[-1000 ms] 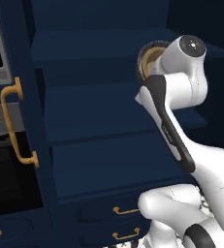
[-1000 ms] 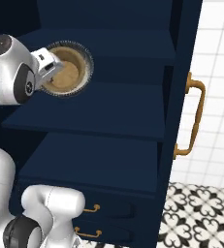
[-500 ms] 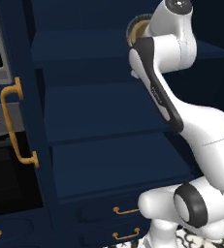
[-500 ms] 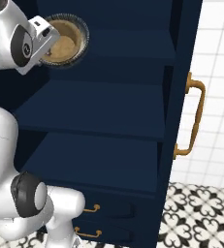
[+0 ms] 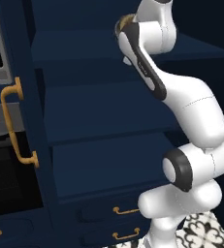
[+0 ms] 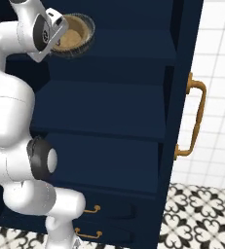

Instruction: Pick up the bowls on the counter and stack them on top of one another in the open cabinet. Place the smaller bowl on top of the larger bowl.

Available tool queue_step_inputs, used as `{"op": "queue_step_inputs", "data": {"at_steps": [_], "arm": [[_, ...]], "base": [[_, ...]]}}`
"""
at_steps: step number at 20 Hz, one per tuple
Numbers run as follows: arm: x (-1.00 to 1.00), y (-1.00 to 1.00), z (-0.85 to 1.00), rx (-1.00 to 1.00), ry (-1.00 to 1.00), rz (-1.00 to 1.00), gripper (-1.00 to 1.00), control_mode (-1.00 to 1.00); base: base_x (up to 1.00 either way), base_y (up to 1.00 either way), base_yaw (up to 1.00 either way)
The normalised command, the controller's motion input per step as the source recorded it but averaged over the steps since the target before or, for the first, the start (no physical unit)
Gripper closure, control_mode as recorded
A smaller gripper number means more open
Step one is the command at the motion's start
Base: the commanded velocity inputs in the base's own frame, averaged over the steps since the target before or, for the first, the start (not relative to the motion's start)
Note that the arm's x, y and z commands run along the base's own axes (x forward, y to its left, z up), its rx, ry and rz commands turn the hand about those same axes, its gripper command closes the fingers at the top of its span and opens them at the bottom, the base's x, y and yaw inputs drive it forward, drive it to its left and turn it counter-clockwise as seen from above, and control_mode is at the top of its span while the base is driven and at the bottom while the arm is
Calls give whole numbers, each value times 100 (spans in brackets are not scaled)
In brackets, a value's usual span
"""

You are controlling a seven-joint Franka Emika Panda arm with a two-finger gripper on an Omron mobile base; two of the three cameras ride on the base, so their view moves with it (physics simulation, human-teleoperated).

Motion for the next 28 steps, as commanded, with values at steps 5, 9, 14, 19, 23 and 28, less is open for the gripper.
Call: {"op": "queue_step_inputs", "data": {"at_steps": [5, 9, 14, 19, 23, 28], "arm": [[84, -1, 4, -5, 4, 3, 100, -100], [29, -1, -18, 0, 0, 0, 100, -100], [3, 0, -43, -1, 0, 0, 100, -100], [26, 0, -38, -3, 0, 0, 100, -100], [73, 0, 0, 0, 0, 0, 100, -100], [74, 0, 0, 0, 0, 0, 100, -100]], "base": [[0, 0, 0], [0, 0, 0], [0, 0, 0], [0, 0, 0], [0, 0, 0], [0, 0, 0]]}}
